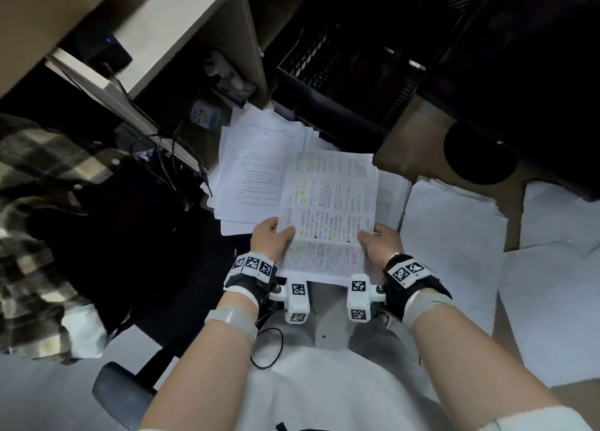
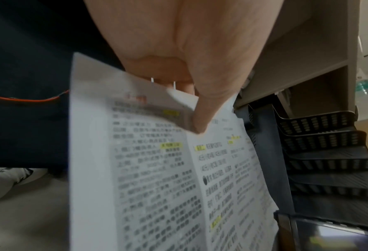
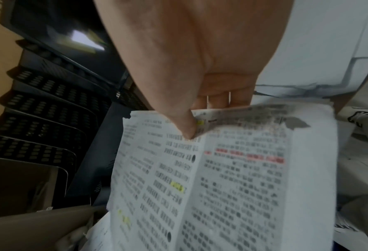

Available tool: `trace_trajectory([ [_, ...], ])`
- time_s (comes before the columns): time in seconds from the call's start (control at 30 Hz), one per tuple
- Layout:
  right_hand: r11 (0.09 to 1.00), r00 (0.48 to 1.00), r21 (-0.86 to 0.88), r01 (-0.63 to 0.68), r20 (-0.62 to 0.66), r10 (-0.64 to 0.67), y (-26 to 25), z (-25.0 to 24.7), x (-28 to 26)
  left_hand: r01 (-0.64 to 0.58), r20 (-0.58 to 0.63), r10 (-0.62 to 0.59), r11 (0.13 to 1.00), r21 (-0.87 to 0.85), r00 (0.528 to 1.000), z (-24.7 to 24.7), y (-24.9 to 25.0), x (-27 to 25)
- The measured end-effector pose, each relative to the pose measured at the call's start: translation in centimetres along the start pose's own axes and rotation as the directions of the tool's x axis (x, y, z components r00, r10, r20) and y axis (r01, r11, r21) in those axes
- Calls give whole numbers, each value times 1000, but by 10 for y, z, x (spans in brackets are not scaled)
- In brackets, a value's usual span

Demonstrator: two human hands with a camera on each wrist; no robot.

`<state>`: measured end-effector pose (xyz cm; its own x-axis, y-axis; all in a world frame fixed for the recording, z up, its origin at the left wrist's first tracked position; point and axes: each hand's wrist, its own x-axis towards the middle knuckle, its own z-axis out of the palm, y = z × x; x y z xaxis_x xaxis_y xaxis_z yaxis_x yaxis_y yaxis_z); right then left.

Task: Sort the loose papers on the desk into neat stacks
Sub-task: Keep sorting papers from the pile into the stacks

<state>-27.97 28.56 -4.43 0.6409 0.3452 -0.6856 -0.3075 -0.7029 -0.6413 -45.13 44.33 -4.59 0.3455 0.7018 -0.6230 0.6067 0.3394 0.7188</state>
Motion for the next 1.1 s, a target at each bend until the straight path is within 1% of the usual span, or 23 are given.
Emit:
trace_trajectory([
  [0.07, 1000, 999, -22, -9, -39, 8, 0, -7, 3, 38, 88, -41, 999, 38, 995, 7, 4, 0],
  [0.1, 1000, 999, -22, -7, -54, 6, 0, -10, 4, 50, 106, -57, 997, 64, 993, 9, 4, 1],
  [0.13, 1000, 999, -10, -1, -54, 0, -1, -13, 4, 48, 93, -56, 996, 81, 994, 10, 3, 3],
  [0.2, 1000, 1000, 6, -8, -1, 8, -5, -14, 4, 30, 12, -31, 996, 87, 999, 9, 2, 6],
  [0.3, 995, 990, -93, -39, 131, 52, -10, -1, 8, 11, -117, -7, 999, 34, 993, -2, 3, 12],
  [0.37, 995, 983, -77, -58, 171, 71, -18, 17, 10, 3, -190, -6, 1000, -16, 982, -17, 5, 17],
  [0.43, 996, 986, -75, -42, 160, 54, -28, 40, 16, 6, -249, -30, 996, -94, 968, -37, 4, 23],
  [0.5, 997, 987, -65, -43, 152, 52, -44, 65, 20, 27, -261, -78, 981, -193, 962, -59, 1, 27],
  [0.6, 997, 982, -61, -50, 182, 60, -62, 107, 32, 68, -265, -153, 950, -305, 952, -90, -10, 29],
  [0.7, 996, 978, -93, -17, 207, 37, -74, 146, 47, 110, -302, -215, 938, -330, 929, -113, -22, 26],
  [0.83, 989, 965, -143, -26, 254, 62, -85, 178, 60, 97, -365, -228, 934, -344, 902, -125, -36, 23],
  [0.97, 986, 966, -165, -9, 255, 51, -82, 168, 62, 130, -325, -256, 923, -362, 910, -114, -34, 22],
  [1.07, 987, 962, -150, 65, 271, -22, -80, 139, 49, 131, -261, -241, 917, -376, 935, -91, -14, 19],
  [1.1, 989, 962, -133, 66, 270, -28, -79, 126, 42, 131, -229, -232, 914, -385, 945, -79, -7, 17],
])
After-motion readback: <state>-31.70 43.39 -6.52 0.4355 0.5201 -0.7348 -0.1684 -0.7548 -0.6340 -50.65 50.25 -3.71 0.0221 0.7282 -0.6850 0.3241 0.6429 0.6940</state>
